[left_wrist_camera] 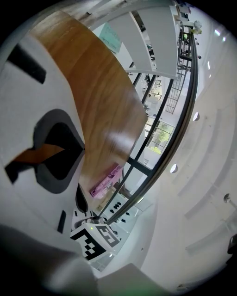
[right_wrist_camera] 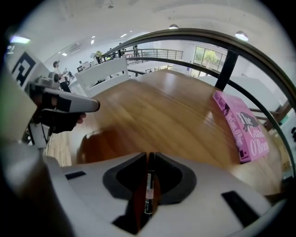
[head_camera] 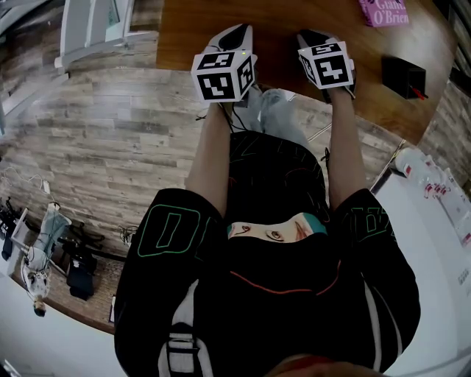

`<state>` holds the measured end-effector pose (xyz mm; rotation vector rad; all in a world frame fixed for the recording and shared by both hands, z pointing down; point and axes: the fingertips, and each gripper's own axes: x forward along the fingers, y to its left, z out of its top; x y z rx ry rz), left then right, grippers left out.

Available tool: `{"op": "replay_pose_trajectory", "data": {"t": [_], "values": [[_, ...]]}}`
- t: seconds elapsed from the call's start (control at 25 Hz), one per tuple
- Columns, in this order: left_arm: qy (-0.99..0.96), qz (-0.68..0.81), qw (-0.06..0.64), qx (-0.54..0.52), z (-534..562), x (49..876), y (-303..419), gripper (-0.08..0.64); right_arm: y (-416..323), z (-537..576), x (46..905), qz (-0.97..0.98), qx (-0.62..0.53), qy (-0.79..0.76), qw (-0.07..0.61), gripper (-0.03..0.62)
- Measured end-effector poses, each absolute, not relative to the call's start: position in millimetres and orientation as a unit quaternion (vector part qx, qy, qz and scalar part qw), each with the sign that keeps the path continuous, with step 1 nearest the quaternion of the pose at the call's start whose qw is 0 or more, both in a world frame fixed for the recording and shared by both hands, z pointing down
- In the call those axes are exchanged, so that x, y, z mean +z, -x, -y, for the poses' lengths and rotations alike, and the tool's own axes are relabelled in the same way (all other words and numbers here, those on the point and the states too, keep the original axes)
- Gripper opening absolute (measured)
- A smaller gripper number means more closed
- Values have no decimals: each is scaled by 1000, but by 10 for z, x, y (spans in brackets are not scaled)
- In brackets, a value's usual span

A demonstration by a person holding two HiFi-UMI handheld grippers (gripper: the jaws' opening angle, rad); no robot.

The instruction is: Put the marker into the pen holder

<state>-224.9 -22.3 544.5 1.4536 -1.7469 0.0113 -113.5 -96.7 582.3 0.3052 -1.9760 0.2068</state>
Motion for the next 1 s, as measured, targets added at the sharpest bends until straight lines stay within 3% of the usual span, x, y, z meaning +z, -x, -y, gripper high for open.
{"op": "replay_pose_trajectory", "data": {"t": [0.44, 1.0], "values": [[-582, 701, 413, -1, 271, 5370, 2330, 9, 1215, 920, 5846, 825, 71, -111, 549, 44], [-592, 713, 376, -3, 388, 5062, 1968, 9, 1155, 1088, 5219, 903, 122, -129, 392, 43]]}}
